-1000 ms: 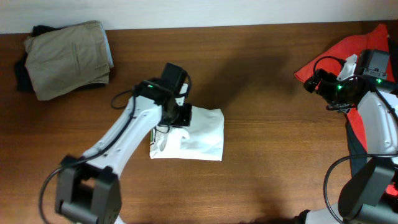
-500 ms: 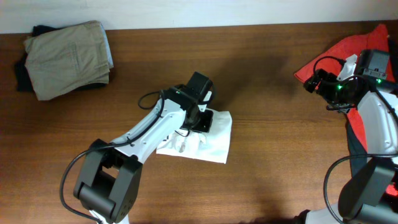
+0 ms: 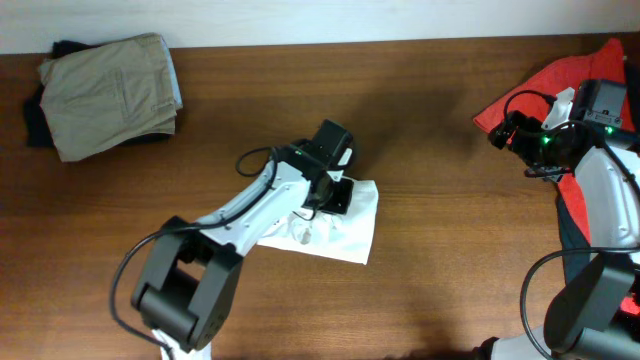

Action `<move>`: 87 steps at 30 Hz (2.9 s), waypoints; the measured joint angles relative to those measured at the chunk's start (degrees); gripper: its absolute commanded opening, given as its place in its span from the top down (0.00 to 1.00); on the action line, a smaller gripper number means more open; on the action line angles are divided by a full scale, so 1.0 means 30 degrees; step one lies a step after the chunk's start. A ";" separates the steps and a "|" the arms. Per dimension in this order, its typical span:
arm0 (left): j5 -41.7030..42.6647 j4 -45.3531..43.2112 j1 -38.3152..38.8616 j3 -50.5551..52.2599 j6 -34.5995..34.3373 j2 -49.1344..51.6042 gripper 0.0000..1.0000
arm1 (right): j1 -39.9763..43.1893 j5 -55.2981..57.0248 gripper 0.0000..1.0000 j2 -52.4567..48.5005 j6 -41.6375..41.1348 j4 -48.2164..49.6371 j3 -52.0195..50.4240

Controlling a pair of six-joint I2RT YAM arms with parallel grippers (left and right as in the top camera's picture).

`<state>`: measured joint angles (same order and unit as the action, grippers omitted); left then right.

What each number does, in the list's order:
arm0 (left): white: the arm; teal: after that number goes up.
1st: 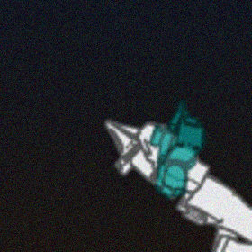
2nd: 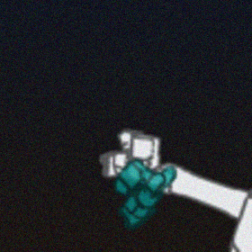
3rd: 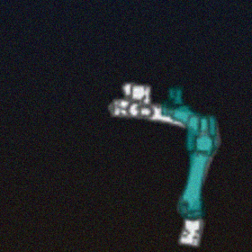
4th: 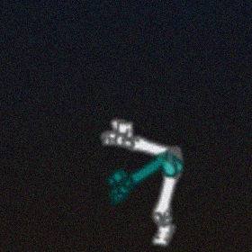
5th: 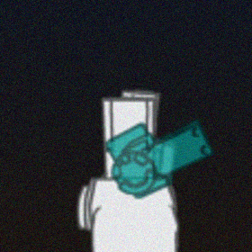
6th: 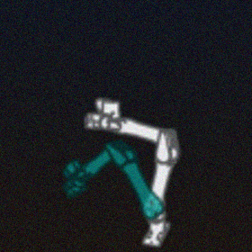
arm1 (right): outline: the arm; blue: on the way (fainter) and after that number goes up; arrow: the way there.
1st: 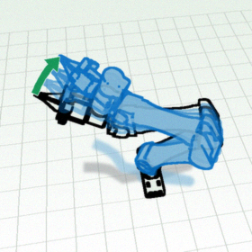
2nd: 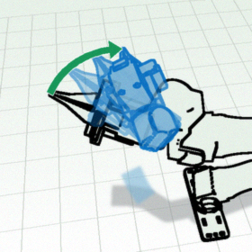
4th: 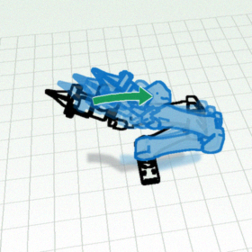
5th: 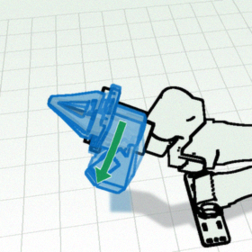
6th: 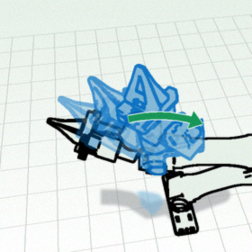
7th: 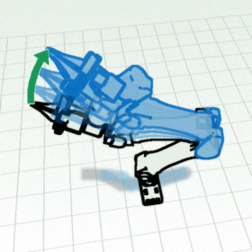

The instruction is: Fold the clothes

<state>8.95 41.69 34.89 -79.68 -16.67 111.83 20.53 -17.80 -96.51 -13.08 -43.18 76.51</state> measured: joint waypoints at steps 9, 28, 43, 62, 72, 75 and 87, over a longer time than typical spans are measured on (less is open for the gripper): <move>0.0474 -0.0350 0.0729 -0.0146 -0.0051 0.1195 0.24 | 0.0000 0.0000 0.01 -0.0007 -0.0007 0.0000 0.0000; 0.2171 0.4422 0.1588 -0.6710 0.2120 0.1413 0.05 | 0.0000 -0.0007 0.01 0.0000 0.0007 0.0000 0.0000; 0.0495 1.2721 -0.4342 -0.9704 0.1260 0.1450 0.04 | 0.0000 0.0000 0.01 0.0000 0.0000 0.0000 0.0000; 0.1778 0.8284 -0.3672 -0.5646 0.1392 0.1909 0.54 | 0.0000 -0.0007 0.01 0.0000 0.0000 0.0000 0.0000; 0.1647 0.7599 -0.3213 -0.5610 0.1749 0.3198 1.00 | 0.0000 0.0000 0.01 0.0000 0.0000 0.0000 0.0000; 0.1647 0.7111 -0.2863 -0.5661 0.1698 0.3235 1.00 | 0.0000 0.0000 0.01 0.0000 -0.0007 0.0000 0.0000; 0.1654 0.6047 -0.1829 -0.7847 0.1698 0.3235 0.92 | 0.0000 0.0000 0.01 0.0000 0.0000 0.0000 0.0000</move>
<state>13.91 59.83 29.41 -103.22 -11.57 121.54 20.53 -17.80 -96.51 -13.08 -43.18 76.51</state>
